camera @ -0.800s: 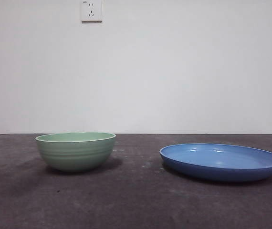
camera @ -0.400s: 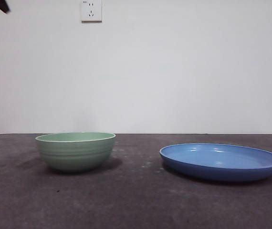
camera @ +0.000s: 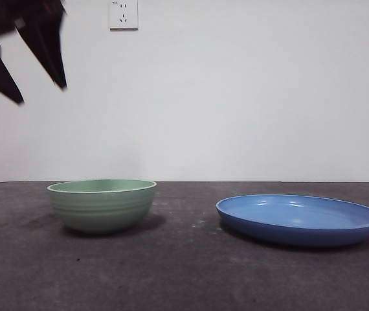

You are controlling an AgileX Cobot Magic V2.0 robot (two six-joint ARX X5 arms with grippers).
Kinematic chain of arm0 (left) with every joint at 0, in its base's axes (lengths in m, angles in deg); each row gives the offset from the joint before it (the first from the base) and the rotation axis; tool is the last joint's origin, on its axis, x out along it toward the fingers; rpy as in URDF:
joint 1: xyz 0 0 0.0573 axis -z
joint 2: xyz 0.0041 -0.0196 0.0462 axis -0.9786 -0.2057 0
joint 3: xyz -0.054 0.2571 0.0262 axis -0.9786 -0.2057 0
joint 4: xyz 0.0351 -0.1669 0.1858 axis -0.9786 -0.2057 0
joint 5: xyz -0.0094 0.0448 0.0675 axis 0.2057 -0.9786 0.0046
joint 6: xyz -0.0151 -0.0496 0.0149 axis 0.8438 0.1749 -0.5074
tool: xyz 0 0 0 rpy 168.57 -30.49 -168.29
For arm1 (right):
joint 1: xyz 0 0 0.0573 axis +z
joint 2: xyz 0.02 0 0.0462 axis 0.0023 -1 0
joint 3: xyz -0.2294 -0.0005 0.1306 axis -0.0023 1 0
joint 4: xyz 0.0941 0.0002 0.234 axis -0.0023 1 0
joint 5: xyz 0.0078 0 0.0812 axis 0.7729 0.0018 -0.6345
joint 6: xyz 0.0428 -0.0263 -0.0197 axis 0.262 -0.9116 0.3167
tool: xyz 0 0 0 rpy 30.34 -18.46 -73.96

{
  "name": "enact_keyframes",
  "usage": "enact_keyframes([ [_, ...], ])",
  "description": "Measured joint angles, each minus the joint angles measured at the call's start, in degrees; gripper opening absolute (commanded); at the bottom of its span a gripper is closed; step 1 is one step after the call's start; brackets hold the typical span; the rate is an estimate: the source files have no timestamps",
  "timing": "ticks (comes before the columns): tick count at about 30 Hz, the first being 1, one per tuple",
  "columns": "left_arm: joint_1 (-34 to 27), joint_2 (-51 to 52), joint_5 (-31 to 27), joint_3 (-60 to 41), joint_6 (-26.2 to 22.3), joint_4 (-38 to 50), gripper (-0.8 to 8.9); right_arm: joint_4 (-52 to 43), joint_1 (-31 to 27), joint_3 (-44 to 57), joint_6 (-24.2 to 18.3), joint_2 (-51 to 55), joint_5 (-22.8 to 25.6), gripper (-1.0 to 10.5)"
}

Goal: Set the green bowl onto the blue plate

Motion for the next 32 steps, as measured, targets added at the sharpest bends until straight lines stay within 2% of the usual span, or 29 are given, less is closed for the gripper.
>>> enact_keyframes([
  [12, 2.1, -15.6, -3.1, 0.0, -0.2, 7.3, 3.74, 0.0, 0.0, 0.0, 0.0, 0.0, 0.0, 4.2],
  [21, 2.5, -21.9, -3.2, 0.0, -0.2, 9.2, 3.59, 0.0, 0.0, 0.0, 0.0, 0.0, 0.0, 4.2],
  [24, 2.5, -22.4, -3.2, 0.0, -0.2, 9.4, 2.73, 0.0, 0.0, 0.0, 0.0, 0.0, 0.0, 4.2],
  [26, 2.5, -22.6, -3.2, 0.0, -0.2, 9.4, 2.59, 0.0, 0.0, 0.0, 0.0, 0.0, 0.0, 4.2],
  [32, 2.5, -23.0, -3.2, 0.0, -0.1, 9.3, 0.33, 0.0, 0.0, 0.0, 0.0, 0.0, 0.0, 4.2],
])
